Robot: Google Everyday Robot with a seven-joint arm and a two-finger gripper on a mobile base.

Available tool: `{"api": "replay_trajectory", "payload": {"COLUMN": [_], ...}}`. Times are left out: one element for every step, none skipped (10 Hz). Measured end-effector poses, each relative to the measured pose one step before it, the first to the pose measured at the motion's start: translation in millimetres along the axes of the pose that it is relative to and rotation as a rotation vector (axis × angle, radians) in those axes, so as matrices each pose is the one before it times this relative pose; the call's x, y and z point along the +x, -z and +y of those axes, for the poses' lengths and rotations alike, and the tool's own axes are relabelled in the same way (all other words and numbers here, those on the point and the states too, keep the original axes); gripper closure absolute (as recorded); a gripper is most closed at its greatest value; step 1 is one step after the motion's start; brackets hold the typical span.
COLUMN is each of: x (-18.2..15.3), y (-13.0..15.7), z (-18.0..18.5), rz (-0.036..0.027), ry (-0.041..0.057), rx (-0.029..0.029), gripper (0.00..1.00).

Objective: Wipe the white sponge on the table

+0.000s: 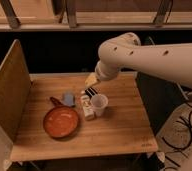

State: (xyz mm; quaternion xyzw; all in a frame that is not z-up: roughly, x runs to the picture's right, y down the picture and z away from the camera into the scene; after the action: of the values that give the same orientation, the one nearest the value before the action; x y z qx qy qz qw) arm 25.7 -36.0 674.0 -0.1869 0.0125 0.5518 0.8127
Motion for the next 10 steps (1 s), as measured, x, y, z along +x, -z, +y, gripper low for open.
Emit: {"api": "replay_trajectory", "payload": {"x": [-7.77, -2.83, 1.05, 0.35, -1.03, -0.11, -1.84, -7.68, -13.00, -9.71], "y": [-7.95, -3.94, 0.72, 0.01, -0.47, 1.24, 1.77, -0.24, -9.43, -10.49], "z": [7.79, 1.69, -2.17, -0.58, 2.32, -2.07, -5.21, -2.31, 7.57, 14.79], "rz": [0.00893, 0.00466, -0.00008, 0.00045, 0.00006, -0.00229, -0.00979, -0.02401, -0.03105, -0.01655], "ry": [0.02540, 0.00703, -0.00394, -0.00088, 0.00364, 0.00155, 0.01184, 0.03566, 0.08164, 0.05802], "rx": [-0.01662, -0.00534, 0.00171, 0.00064, -0.00187, 0.00481, 0.01602, 0.01953, 0.01016, -0.01288], "gripper": [0.24, 0.24, 0.24, 0.24, 0.24, 0.24, 0.24, 0.24, 0.24, 0.24]}}
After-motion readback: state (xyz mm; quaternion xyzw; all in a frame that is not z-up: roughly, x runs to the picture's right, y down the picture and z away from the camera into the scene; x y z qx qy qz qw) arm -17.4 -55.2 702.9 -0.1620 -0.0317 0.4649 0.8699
